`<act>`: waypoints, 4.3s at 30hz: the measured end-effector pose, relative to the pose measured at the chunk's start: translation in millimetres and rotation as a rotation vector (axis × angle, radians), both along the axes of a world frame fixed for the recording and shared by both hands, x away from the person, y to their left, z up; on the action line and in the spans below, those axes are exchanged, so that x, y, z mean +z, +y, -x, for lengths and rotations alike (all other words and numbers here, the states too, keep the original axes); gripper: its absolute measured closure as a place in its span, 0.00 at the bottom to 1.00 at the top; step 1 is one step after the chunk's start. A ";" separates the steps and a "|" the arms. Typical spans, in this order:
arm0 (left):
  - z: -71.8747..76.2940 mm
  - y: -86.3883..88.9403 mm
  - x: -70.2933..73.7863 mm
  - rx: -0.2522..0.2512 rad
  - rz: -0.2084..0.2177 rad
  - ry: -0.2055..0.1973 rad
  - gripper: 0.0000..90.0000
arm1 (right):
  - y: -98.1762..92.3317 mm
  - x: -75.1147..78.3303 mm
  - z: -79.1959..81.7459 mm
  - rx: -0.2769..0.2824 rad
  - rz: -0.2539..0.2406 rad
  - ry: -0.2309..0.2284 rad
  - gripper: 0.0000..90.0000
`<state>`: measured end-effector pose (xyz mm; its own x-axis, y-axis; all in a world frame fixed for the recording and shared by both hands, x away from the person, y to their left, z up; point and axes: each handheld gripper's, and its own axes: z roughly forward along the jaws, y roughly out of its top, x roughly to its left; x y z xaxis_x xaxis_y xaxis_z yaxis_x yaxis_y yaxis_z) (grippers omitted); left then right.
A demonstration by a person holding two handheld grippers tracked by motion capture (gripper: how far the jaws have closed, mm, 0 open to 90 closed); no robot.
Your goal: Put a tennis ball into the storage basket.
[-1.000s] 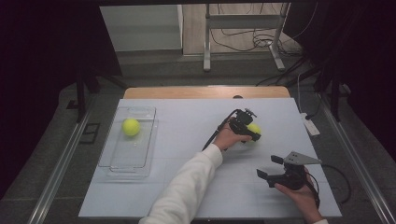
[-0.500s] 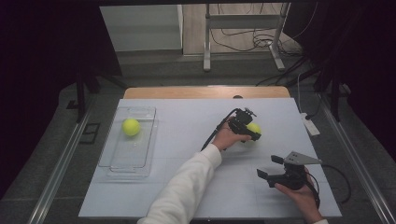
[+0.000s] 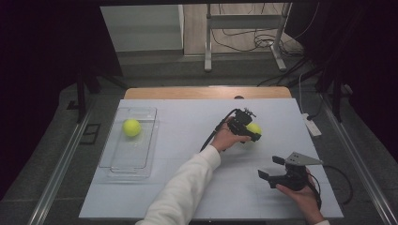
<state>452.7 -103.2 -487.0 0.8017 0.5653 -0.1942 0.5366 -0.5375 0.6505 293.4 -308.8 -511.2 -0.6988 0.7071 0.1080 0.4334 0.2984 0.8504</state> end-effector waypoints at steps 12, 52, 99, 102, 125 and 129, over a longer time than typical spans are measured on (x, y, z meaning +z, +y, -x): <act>7.8 16.2 3.8 0.013 0.008 -0.011 0.30 | 0.3 -0.2 -0.3 -0.002 0.005 0.001 0.14; 45.0 60.3 14.6 0.005 0.049 -0.053 0.30 | 1.7 -1.4 -0.9 -0.005 0.018 0.004 0.14; 88.0 108.1 23.4 0.020 0.095 -0.101 0.30 | 4.1 -2.4 -0.4 -0.009 0.034 0.007 0.14; 90.4 111.1 22.6 0.026 0.101 -0.099 0.30 | 4.3 -2.6 -0.5 -0.007 0.033 0.006 0.14; 101.2 128.7 17.7 0.049 0.120 -0.095 0.30 | 4.6 -3.5 -0.9 -0.012 0.041 0.012 0.14; 103.1 130.3 17.4 0.046 0.118 -0.095 0.30 | 4.7 -3.6 -0.8 -0.012 0.038 0.012 0.14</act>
